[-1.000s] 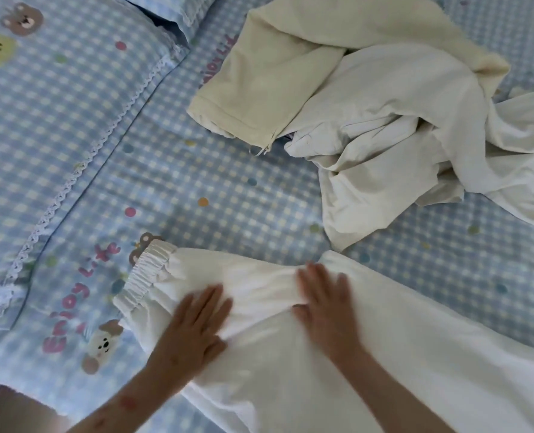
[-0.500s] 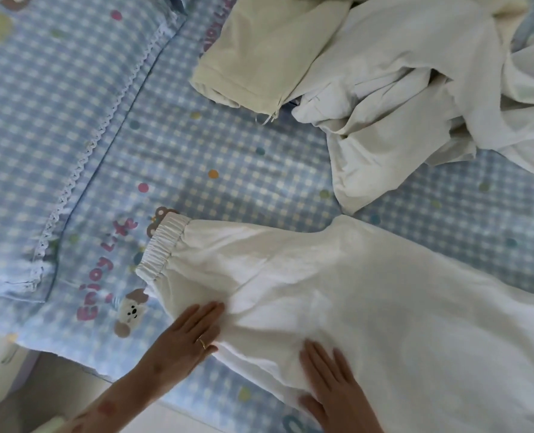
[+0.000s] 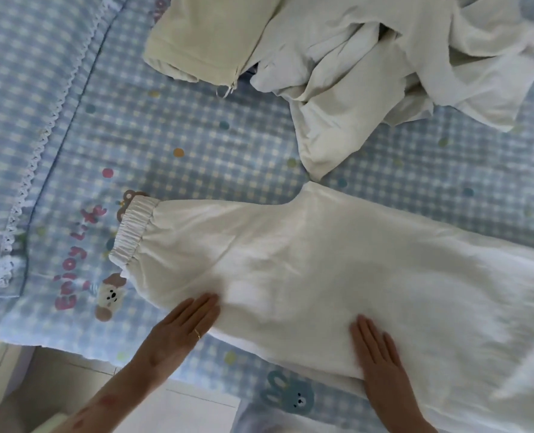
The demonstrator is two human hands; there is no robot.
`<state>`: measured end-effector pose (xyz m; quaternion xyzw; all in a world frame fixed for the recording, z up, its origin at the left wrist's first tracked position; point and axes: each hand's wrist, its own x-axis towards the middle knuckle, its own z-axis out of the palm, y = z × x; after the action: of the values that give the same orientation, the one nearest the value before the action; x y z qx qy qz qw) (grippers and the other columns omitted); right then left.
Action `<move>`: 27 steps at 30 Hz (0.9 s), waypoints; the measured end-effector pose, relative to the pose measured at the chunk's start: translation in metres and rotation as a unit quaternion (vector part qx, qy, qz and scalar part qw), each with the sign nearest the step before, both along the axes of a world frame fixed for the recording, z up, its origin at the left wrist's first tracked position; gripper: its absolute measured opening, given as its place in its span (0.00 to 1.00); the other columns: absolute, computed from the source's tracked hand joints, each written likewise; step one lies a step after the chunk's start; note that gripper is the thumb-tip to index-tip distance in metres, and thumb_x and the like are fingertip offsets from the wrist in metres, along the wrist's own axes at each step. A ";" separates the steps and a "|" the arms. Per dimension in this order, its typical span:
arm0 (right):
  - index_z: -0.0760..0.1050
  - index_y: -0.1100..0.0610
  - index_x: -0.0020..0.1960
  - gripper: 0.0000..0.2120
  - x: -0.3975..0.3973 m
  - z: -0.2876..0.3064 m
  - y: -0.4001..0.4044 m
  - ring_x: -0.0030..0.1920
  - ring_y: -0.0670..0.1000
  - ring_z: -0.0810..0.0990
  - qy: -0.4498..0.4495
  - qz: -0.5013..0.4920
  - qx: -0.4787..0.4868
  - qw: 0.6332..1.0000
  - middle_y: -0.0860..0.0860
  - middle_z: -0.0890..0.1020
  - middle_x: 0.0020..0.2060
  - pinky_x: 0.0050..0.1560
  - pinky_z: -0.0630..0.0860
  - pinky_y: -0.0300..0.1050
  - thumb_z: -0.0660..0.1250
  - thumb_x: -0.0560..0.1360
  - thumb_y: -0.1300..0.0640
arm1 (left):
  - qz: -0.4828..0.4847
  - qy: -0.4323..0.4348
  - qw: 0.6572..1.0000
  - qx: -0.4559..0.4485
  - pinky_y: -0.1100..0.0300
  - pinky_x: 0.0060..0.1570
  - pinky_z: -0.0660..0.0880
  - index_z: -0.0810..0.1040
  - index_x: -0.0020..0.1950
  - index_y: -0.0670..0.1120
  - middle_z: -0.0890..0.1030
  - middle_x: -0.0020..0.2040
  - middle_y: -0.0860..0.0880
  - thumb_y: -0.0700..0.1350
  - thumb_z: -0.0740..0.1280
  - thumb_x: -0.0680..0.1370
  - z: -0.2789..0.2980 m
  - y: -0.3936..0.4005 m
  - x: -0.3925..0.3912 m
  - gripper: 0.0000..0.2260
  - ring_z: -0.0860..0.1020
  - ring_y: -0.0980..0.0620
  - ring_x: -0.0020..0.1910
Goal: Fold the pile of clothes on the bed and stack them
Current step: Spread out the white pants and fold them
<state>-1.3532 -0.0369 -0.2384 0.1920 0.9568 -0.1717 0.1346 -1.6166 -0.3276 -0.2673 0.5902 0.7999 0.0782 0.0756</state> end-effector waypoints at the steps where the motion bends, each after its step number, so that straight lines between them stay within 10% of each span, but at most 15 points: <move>1: 0.59 0.61 0.69 0.35 0.011 0.001 0.007 0.76 0.44 0.42 0.006 -0.003 0.007 1.000 0.46 0.42 0.77 0.69 0.52 0.44 0.51 0.61 0.67 | 0.004 -0.016 1.000 0.000 0.48 0.55 0.77 0.80 0.55 0.38 0.81 0.58 0.42 0.31 0.47 0.79 0.002 0.009 0.002 0.22 0.80 0.45 0.56; 6: 0.63 0.59 0.70 0.38 0.073 0.009 0.028 0.76 0.45 0.50 -0.015 0.032 0.018 0.999 0.50 0.60 0.73 0.70 0.58 0.44 0.49 0.59 0.71 | 0.037 -0.061 0.994 -0.083 0.55 0.59 0.72 0.83 0.45 0.35 0.81 0.55 0.40 0.30 0.48 0.69 0.015 0.015 0.011 0.23 0.83 0.43 0.49; 9: 0.69 0.63 0.68 0.35 0.115 0.016 0.061 0.76 0.45 0.46 -0.064 -0.097 0.063 0.991 0.56 0.70 0.70 0.70 0.53 0.46 0.54 0.60 0.69 | -0.010 -0.029 0.998 -0.059 0.56 0.67 0.62 0.81 0.53 0.35 0.79 0.59 0.39 0.30 0.41 0.77 0.018 0.043 0.041 0.27 0.80 0.41 0.55; 12: 0.64 0.63 0.71 0.43 0.151 0.017 0.093 0.75 0.52 0.56 -0.109 -0.179 0.078 0.975 0.60 0.71 0.68 0.71 0.51 0.46 0.61 0.54 0.75 | -0.095 -0.056 0.994 -0.015 0.53 0.61 0.73 0.72 0.61 0.38 0.75 0.64 0.41 0.29 0.51 0.66 0.020 0.105 0.091 0.26 0.80 0.46 0.56; 15: 0.64 0.63 0.72 0.40 0.175 0.018 0.114 0.71 0.51 0.61 -0.119 -0.206 0.085 0.968 0.59 0.70 0.69 0.71 0.49 0.44 0.48 0.59 0.74 | -0.164 -0.086 0.982 -0.038 0.58 0.65 0.68 0.62 0.69 0.41 0.63 0.73 0.42 0.34 0.52 0.62 0.017 0.157 0.124 0.33 0.72 0.49 0.66; 19: 0.66 0.61 0.71 0.46 0.229 0.023 0.129 0.75 0.44 0.52 -0.073 -0.167 0.059 0.981 0.54 0.68 0.70 0.73 0.53 0.46 0.47 0.53 0.73 | -0.197 -0.100 0.965 -0.138 0.59 0.72 0.49 0.66 0.63 0.43 0.81 0.59 0.46 0.34 0.51 0.61 0.020 0.166 0.139 0.30 0.80 0.54 0.56; 23: 0.65 0.59 0.72 0.45 0.271 0.025 0.135 0.74 0.50 0.61 -0.074 -0.183 0.071 0.978 0.54 0.68 0.71 0.72 0.58 0.52 0.60 0.57 0.82 | -0.222 -0.101 0.960 -0.137 0.61 0.72 0.47 0.45 0.77 0.45 0.54 0.78 0.49 0.32 0.51 0.63 0.019 0.164 0.146 0.42 0.48 0.57 0.76; 27: 0.73 0.62 0.66 0.39 0.313 0.029 0.171 0.65 0.56 0.75 -0.103 -0.296 0.093 0.945 0.56 0.76 0.65 0.72 0.55 0.51 0.76 0.55 0.73 | -0.275 -0.093 0.954 -0.079 0.63 0.72 0.44 0.57 0.75 0.49 0.44 0.78 0.51 0.32 0.47 0.76 0.012 0.226 0.196 0.28 0.49 0.58 0.76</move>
<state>-1.0402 0.1344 -0.2095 0.4951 0.8493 -0.0935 0.1573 -1.4209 -0.1014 -0.2554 0.7693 0.6001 0.0452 0.2144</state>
